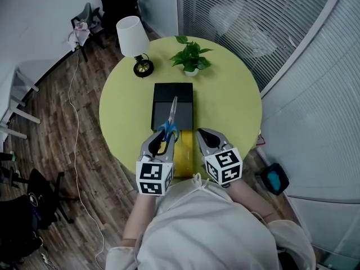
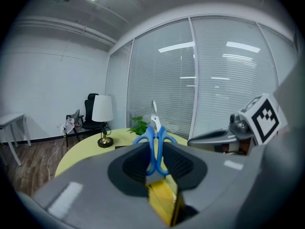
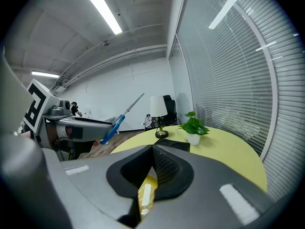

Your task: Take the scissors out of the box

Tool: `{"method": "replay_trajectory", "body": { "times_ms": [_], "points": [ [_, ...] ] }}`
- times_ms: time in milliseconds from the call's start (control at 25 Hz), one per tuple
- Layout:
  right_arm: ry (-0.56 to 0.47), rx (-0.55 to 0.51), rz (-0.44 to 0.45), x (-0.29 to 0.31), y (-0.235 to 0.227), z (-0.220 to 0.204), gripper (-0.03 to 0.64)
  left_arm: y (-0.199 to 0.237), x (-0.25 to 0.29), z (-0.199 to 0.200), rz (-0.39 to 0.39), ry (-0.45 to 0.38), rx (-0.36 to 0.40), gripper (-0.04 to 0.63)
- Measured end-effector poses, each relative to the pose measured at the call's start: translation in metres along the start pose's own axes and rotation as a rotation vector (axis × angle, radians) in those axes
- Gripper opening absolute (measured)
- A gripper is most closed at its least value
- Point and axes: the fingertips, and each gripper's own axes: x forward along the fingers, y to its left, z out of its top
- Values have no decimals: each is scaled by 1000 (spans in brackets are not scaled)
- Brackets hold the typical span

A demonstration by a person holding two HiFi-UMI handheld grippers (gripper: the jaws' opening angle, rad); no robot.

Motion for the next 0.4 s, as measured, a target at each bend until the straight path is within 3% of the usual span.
{"method": "replay_trajectory", "body": {
  "times_ms": [400],
  "points": [
    [9, 11, 5, 3, 2, -6, 0, 3, 0, -7, 9, 13, -22, 92]
  ]
}}
